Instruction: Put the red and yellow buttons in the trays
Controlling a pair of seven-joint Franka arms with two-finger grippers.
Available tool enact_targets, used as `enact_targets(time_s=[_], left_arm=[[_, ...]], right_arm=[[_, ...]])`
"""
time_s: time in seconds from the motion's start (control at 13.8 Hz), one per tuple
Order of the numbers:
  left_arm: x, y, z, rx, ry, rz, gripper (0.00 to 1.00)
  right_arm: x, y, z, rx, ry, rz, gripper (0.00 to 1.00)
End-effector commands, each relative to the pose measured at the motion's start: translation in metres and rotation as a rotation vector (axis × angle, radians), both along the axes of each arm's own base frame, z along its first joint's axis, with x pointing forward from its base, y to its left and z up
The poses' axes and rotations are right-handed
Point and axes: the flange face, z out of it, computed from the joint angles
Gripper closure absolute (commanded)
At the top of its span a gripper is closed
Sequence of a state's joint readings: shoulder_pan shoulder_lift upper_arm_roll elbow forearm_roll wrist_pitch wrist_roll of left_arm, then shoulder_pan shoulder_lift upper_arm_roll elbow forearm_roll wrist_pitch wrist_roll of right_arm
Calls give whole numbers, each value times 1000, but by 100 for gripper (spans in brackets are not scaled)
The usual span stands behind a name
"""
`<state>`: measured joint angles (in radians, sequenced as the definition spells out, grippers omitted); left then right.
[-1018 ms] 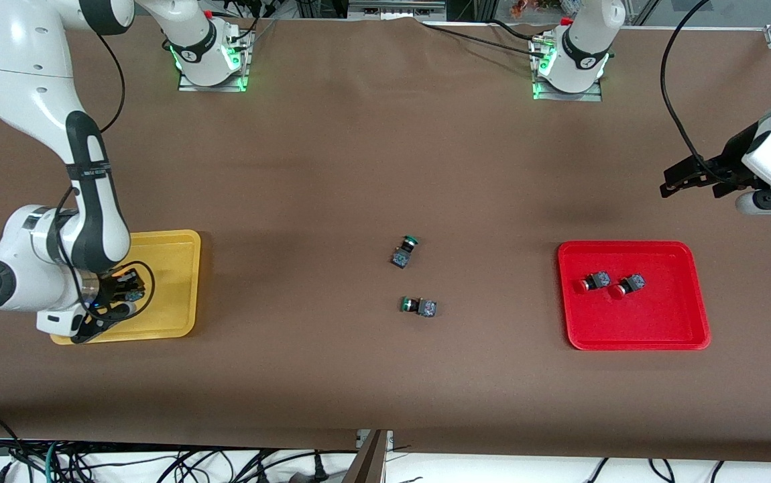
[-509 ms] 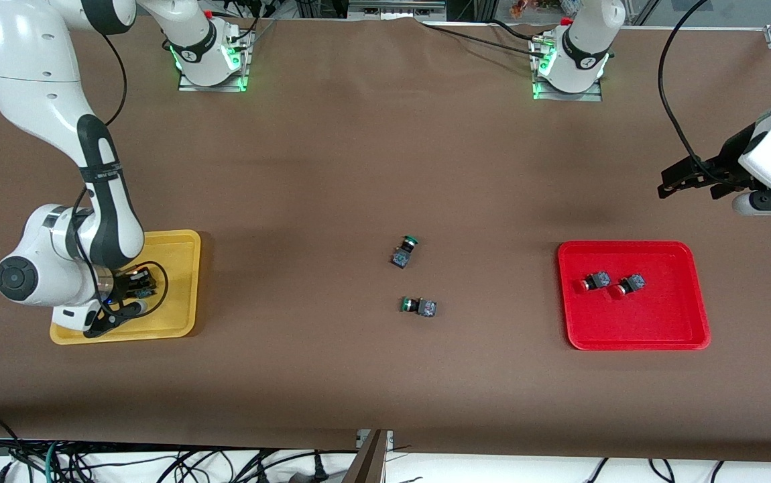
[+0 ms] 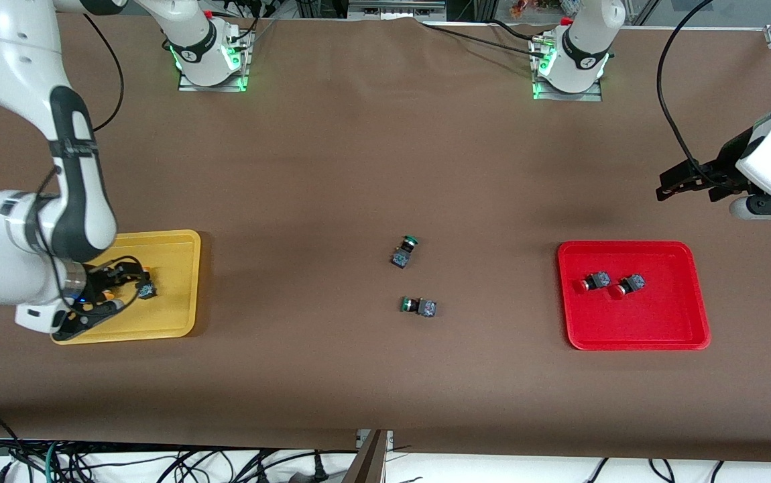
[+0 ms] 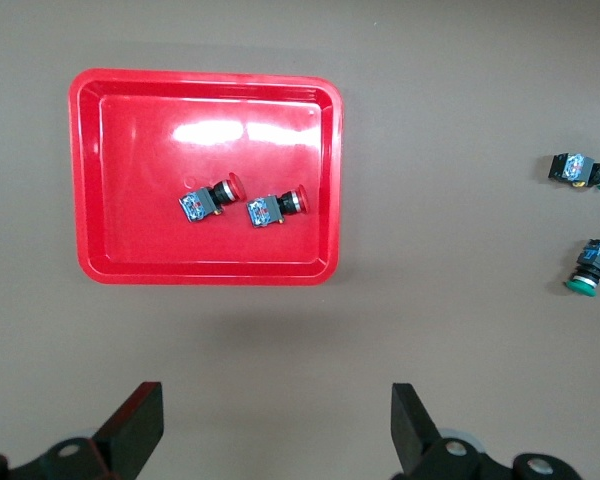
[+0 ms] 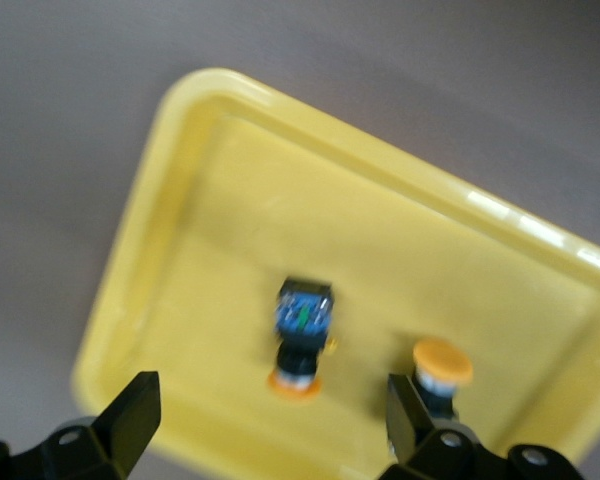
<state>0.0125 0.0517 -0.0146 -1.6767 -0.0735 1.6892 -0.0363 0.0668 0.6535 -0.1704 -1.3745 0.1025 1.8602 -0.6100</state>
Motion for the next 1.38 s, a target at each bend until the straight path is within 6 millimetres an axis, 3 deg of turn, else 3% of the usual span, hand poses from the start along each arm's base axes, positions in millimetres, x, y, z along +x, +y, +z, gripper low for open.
enact_targets(time_s=[0.0, 0.22, 0.36, 0.65, 0.87, 1.02, 1.31], left_arm=[[4, -4, 6, 7, 11, -10, 0], [5, -5, 7, 7, 10, -12, 0], [5, -6, 7, 7, 12, -12, 0], [4, -17, 7, 6, 12, -26, 0], [4, -17, 7, 6, 12, -24, 0], [4, -17, 8, 6, 10, -26, 0], [4, -17, 7, 6, 12, -26, 0]], right_arm=[[-5, 6, 65, -10, 65, -97, 0], [-18, 22, 114, -39, 114, -233, 0], [-33, 42, 160, -113, 82, -329, 0], [-89, 90, 237, -112, 53, -376, 0], [-123, 98, 262, -121, 33, -342, 0], [-145, 103, 291, -108, -15, -331, 0], [-172, 98, 320, -91, -52, -333, 0]])
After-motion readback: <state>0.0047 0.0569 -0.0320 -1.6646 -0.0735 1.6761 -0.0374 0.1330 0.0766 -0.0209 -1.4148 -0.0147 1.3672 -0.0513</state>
